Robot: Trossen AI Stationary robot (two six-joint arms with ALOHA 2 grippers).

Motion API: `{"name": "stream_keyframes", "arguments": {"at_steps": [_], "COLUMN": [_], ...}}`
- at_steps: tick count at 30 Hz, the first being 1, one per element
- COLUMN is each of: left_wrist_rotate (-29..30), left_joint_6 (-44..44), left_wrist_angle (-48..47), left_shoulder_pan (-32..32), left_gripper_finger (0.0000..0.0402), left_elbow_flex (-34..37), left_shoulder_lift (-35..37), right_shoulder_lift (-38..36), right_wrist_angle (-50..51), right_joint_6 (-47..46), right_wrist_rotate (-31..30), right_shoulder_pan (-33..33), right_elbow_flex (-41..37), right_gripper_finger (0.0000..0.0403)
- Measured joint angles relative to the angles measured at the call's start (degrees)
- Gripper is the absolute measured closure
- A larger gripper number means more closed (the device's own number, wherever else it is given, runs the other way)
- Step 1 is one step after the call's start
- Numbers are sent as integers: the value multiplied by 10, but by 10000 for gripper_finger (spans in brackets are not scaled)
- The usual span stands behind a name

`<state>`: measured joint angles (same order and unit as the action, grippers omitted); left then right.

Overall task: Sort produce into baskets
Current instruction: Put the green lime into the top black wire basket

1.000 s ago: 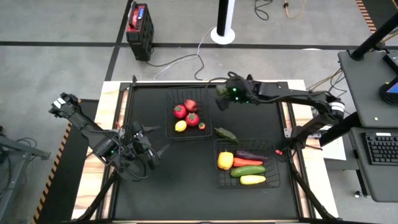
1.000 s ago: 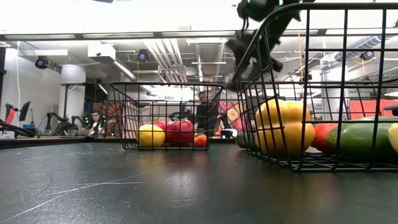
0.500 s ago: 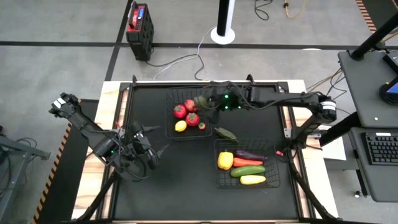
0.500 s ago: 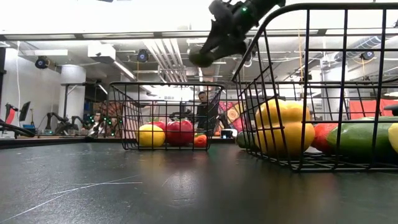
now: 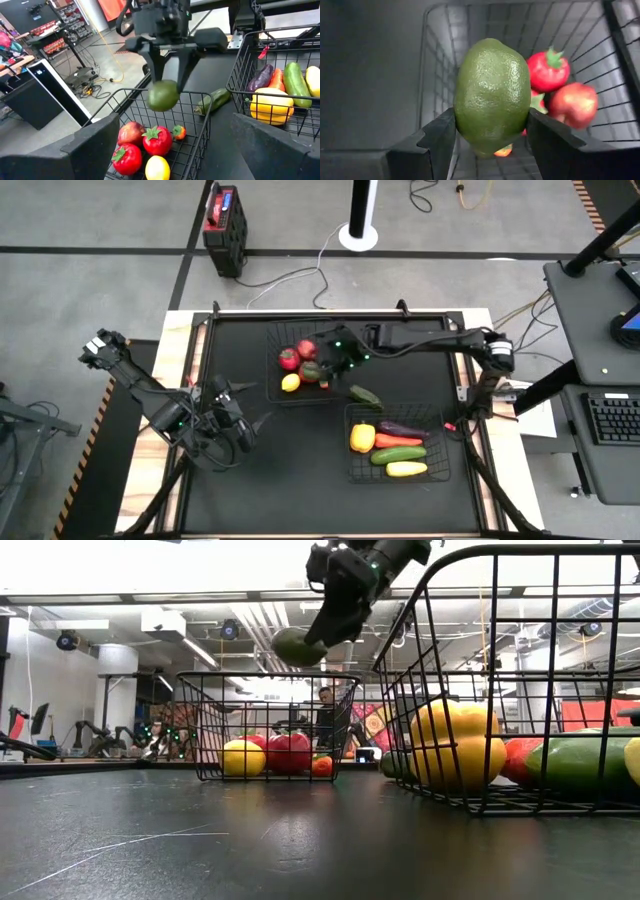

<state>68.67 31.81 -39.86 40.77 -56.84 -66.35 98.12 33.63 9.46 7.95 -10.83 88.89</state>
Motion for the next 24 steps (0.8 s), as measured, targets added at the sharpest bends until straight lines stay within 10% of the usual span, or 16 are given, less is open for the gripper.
{"name": "stream_keyframes", "arguments": {"at_steps": [24], "left_wrist_rotate": [-2], "left_joint_6": [7], "left_wrist_angle": [0], "left_shoulder_pan": [0], "left_gripper_finger": [39], "left_elbow_flex": [0], "left_shoulder_lift": [0], "right_shoulder_lift": [34], "right_wrist_angle": [111], "right_joint_6": [7], "right_wrist_rotate": [-5], "right_shoulder_pan": [1], "right_elbow_flex": [27], "right_gripper_finger": [188]}}
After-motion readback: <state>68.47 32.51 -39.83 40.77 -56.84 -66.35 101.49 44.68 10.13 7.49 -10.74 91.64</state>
